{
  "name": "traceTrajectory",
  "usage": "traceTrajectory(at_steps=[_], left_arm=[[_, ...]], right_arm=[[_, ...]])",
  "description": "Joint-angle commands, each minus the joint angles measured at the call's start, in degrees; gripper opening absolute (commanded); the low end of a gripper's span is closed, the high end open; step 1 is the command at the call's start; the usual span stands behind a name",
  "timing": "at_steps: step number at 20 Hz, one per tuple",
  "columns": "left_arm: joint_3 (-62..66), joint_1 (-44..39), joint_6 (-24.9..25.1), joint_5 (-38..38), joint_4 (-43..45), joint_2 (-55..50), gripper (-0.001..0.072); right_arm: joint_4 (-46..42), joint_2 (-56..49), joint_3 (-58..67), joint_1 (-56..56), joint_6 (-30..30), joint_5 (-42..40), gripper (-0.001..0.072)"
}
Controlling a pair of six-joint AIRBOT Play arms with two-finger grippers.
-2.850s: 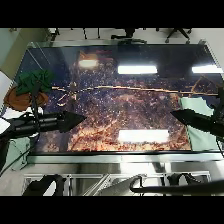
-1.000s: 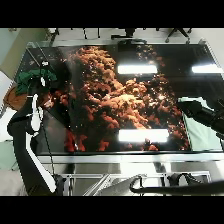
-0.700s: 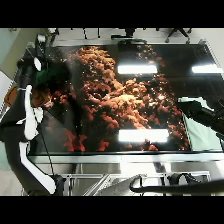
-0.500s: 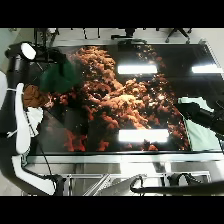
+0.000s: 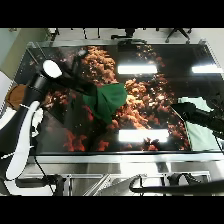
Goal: Fold the shirts.
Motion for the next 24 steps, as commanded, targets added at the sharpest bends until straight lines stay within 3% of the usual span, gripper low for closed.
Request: traceTrajectory(at_steps=[1,2,3,4,5,8,9,15,16,17,24], left_arm=[[-3.96,-3.39,-2.19,-0.63,-1.42,-1.36,0.0017],[-2.95,-3.17,-2.45,-1.66,-1.42,-1.31,0.0019],[-0.68,-2.58,-2.45,-3.65,-1.40,-1.33,0.0176],[2.36,-1.46,-3.10,-5.75,-1.38,-1.20,0.0553],[5.57,-0.17,-4.55,-7.65,-1.33,-1.16,0.0675],[12.81,5.86,-5.29,-12.59,-1.25,-0.57,0.0656],[12.20,8.22,-5.53,-12.35,-1.27,0.37,0.0657],[-8.33,20.26,-6.25,-12.96,-4.68,4.79,0.0658],[-12.11,21.33,-5.14,-12.79,-6.51,4.79,0.0657],[-15.39,21.97,-4.33,-12.09,-8.07,4.76,0.0658],[-31.15,18.97,4.68,5.27,-18.75,3.45,0.0657]], right_arm=[[1.05,-3.56,0.02,0.07,-0.02,1.70,0.0316],[1.51,-4.46,0.02,0.07,-0.04,3.02,0.0316],[1.68,-5.25,0.02,0.09,-0.04,4.07,0.0317],[1.55,-6.03,0.00,0.09,-0.09,4.74,0.0317],[1.57,-6.75,0.00,0.09,-0.42,4.74,0.0317],[2.08,-9.40,0.02,2.58,-3.08,2.23,0.0322],[2.05,-10.75,0.02,5.29,-3.32,0.00,0.0382],[2.01,-26.71,5.29,28.85,-8.72,-21.77,0.0384],[1.97,-31.10,8.07,31.21,-9.01,-23.21,0.0424],[1.84,-36.22,11.67,33.07,-9.03,-23.82,0.0497],[2.10,-62.16,36.96,35.91,-8.90,-23.23,0.0497]])
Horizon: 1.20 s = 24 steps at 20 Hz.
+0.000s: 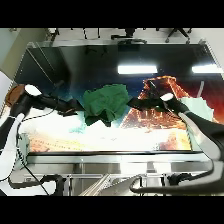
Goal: Fold the shirts.
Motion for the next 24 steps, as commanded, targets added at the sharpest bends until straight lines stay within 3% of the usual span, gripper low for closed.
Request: traceTrajectory(at_steps=[1,4,5,6,7,8,15,20,24], left_arm=[[-5.86,-2.23,5.57,9.60,-7.50,-1.81,0.0658],[-5.77,-4.50,10.40,12.98,-17.31,-5.77,0.0654],[-5.77,-5.09,11.28,13.88,-18.86,-6.97,0.0494],[-5.55,-5.22,12.66,14.19,-18.84,-7.82,0.0197],[-4.59,-4.94,14.27,13.33,-18.71,-8.66,0.0010],[-2.86,-4.24,14.19,11.58,-18.86,-9.16,0.0010],[22.14,1.86,11.37,-0.42,-18.73,4.96,0.0008],[43.76,1.33,9.42,-2.54,-18.64,16.11,0.0009],[48.81,1.33,7.56,-1.92,-13.29,23.71,0.0010]], right_arm=[[0.22,-11.23,12.35,1.20,-0.04,0.02,0.0497],[2.69,-15.82,18.69,1.20,-0.07,2.67,0.0487],[2.67,-16.26,19.78,1.20,-0.09,3.08,0.0429],[2.67,-16.15,20.48,1.11,-0.11,4.07,0.0160],[2.69,-15.93,21.38,0.81,-0.11,5.57,0.0068],[2.49,-15.21,22.60,0.20,-0.13,7.89,0.0021],[2.54,3.02,33.20,-5.62,-0.17,19.69,0.0020],[1.51,22.08,40.59,-5.81,-4.94,20.81,0.0021],[-7.69,32.28,40.92,-5.81,-5.18,19.69,0.0021]])
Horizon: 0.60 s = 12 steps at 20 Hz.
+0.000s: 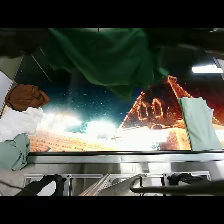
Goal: Fold the shirts.
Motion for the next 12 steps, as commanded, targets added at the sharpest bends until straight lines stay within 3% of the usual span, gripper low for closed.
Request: traceTrajectory(at_steps=[1,3,7,10,12], left_arm=[[3.82,0.07,-3.13,-0.02,7.63,6.91,0.0010],[-1.36,0.07,-3.89,0.00,10.86,9.49,0.0010],[-17.79,0.07,-3.89,0.39,11.02,10.19,0.0010],[-27.06,0.04,-3.82,1.14,10.95,6.93,0.0011],[-35.12,-1.97,-0.83,1.84,10.97,0.22,0.0011]], right_arm=[[-8.46,7.76,1.05,-0.11,-0.31,-0.26,0.0021],[-13.09,6.54,1.03,-0.11,2.54,1.42,0.0021],[-13.86,-4.79,1.01,-0.04,4.87,9.16,0.0021],[-13.86,-14.19,0.15,0.46,5.73,13.16,0.0021],[-13.86,-24.72,-3.39,2.71,5.68,13.20,0.0021]])
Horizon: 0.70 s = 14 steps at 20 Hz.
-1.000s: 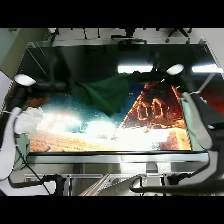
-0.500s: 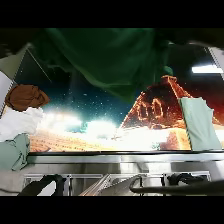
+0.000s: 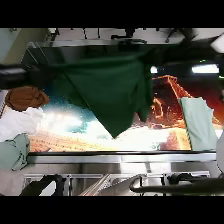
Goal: Fold the shirts.
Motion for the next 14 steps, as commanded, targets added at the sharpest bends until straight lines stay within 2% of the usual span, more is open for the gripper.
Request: traceTrajectory(at_steps=[1,3,4,6,7,9,13,14], left_arm=[[-11.30,-2.75,3.91,1.97,0.31,-7.82,0.0011],[-14.86,-5.68,6.40,5.33,0.28,-14.03,0.0011],[-16.02,-6.69,7.19,6.97,0.42,-17.14,0.0011],[-15.82,-7.23,7.63,7.76,0.42,-22.86,0.0011],[-14.80,-7.13,7.63,7.21,0.44,-25.20,0.0011],[-11.56,-6.03,7.61,4.46,0.44,-29.16,0.0011],[-4.11,-4.28,7.56,-2.84,0.44,-33.33,0.0011],[-2.95,-4.20,7.56,-3.21,0.44,-33.57,0.0011]], right_arm=[[-0.46,-13.77,-3.43,2.71,0.81,2.12,0.0021],[-0.35,-21.92,-4.11,4.74,0.87,0.92,0.0037],[0.02,-24.76,-4.11,5.42,1.03,0.44,0.0120],[2.23,-27.87,-4.09,5.35,2.75,0.50,0.0130],[2.62,-27.80,-4.07,4.96,3.52,0.57,0.0139],[3.02,-25.44,-3.76,3.63,4.46,1.90,0.0305],[1.18,-15.63,-3.78,0.15,10.21,9.09,0.0319],[-1.62,-13.14,-4.59,0.13,12.68,10.62,0.0365]])
